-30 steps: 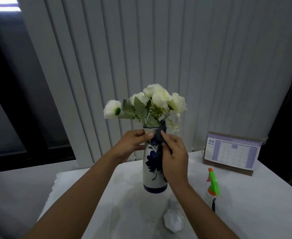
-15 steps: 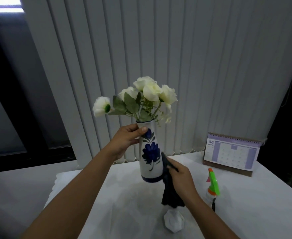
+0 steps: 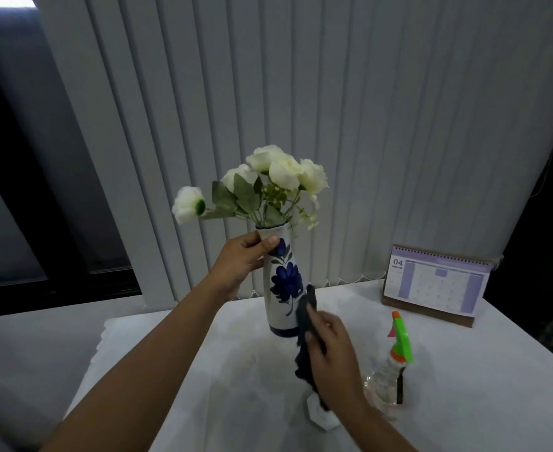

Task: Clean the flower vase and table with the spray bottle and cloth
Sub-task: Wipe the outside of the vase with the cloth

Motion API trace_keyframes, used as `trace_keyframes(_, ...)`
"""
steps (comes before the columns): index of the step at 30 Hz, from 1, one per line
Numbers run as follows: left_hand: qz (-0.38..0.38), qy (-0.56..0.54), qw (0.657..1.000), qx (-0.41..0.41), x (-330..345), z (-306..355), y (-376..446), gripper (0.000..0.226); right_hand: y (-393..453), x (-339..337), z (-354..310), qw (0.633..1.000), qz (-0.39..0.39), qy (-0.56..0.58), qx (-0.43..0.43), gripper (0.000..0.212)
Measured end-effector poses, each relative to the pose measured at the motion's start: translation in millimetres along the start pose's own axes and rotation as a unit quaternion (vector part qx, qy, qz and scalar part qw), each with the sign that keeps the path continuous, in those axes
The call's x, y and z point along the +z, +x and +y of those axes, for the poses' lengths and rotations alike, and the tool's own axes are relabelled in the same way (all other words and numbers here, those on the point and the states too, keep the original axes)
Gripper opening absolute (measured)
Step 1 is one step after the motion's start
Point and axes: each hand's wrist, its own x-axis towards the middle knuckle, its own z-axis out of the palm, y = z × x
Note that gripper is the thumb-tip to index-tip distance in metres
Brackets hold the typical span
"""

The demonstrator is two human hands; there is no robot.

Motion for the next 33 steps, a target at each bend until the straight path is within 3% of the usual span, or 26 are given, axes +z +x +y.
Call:
trace_keyframes(2,0.021,-0.011,1.000,-0.002,0.7,-7.5,0.3,0.016,-14.9,11.6,8.6,0.987,-0.009,-0.132,-0.088,0.050)
trace_keyframes(4,0.034,-0.020,0.999,-0.011,2.4,-18.4,-1.8,0.012,-17.0,24.0,11.3,0.975,-0.014,-0.175,-0.134,0.045)
trace_keyframes(6,0.044,-0.011,0.999,-0.018,2.4,-30.9,-4.5,0.015,-17.1,35.3,15.9,0.980,-0.054,-0.168,-0.087,0.040)
trace_keyframes(10,0.061,0.057,0.996,-0.045,-7.9,-54.7,-10.0,0.021,-38.5,40.8,53.9,0.941,-0.240,-0.235,-0.029,0.047)
trace_keyframes(13,0.072,0.109,0.989,-0.072,-19.5,-75.2,-16.3,0.019,-54.6,32.3,80.8,0.946,-0.214,-0.244,-0.012,0.039)
trace_keyframes(18,0.075,0.166,0.975,-0.127,-30.6,-126.8,-37.7,0.028,-67.3,11.9,94.6,0.935,-0.250,-0.250,0.019,0.042)
trace_keyframes(25,0.057,0.158,0.970,-0.177,-49.9,-174.7,-59.2,0.036,-75.8,-5.0,95.8,0.923,-0.275,-0.266,0.041,0.041)
trace_keyframes(33,0.002,0.159,0.965,-0.208,-61.7,-177.8,-60.7,0.030,-79.7,-20.2,106.7,0.921,-0.268,-0.274,0.071,0.039)
